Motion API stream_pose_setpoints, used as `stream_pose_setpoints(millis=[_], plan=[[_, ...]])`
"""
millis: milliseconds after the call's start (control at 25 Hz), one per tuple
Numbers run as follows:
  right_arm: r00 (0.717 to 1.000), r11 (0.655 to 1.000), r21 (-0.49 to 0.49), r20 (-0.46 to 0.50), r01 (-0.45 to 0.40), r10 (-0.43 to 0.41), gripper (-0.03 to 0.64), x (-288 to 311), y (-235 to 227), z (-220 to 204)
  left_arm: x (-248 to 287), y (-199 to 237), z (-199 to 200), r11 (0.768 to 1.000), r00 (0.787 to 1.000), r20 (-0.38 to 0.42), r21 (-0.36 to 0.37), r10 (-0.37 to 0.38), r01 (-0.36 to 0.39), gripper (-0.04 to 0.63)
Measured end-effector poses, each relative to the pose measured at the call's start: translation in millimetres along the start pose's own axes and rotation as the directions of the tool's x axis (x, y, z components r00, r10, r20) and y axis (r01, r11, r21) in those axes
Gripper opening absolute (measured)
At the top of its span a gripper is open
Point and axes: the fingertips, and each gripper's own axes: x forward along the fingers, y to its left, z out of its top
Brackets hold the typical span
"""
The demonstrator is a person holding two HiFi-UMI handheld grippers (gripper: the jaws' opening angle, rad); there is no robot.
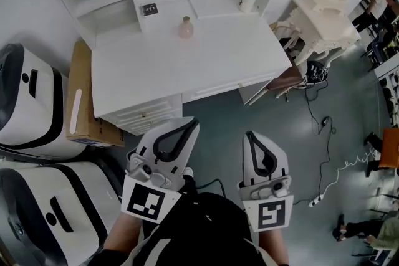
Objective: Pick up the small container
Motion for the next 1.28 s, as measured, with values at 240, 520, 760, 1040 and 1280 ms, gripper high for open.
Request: stream_pose_setpoints(millis=[240,520,760,1040,1280], plan=[[1.000,1.000,0.001,0.001,0.007,-0.007,0.002,21.9,-8.7,-4.2,14.7,18.6,-7.1,1.000,1.000,0.009,-0.002,0.001,-0.001,0.002],[1.000,1.000,-0.006,-0.007,-0.001,0.001,0.002,34.0,-9.7,-7.8,18.3,29.7,-12.8,1.000,1.000,0.009,-0.011,0.016,-0.016,0.002],[0.999,1.000,0.000,-0.016,-0.029,0.029,0.002,40.6,-7.4,-11.7,13.4,34.3,-20.7,0.999,0.999,-0.012,-0.028,0.043,-0.044,0.002],[0.996,0.996,0.013,0.002,-0.092,0.092,0.002,63.5,-8.5,-19.1,14.3,51.4,-31.9,0.993,0.993,-0.039,-0.034,0.115,-0.116,0.002],[0.987,0.988,0.014,0.031,-0.156,0.155,0.002,97.0,-22.3,-26.2,38.0,67.4,-39.4,0.988,0.986,-0.061,-0.013,0.152,-0.153,0.002]])
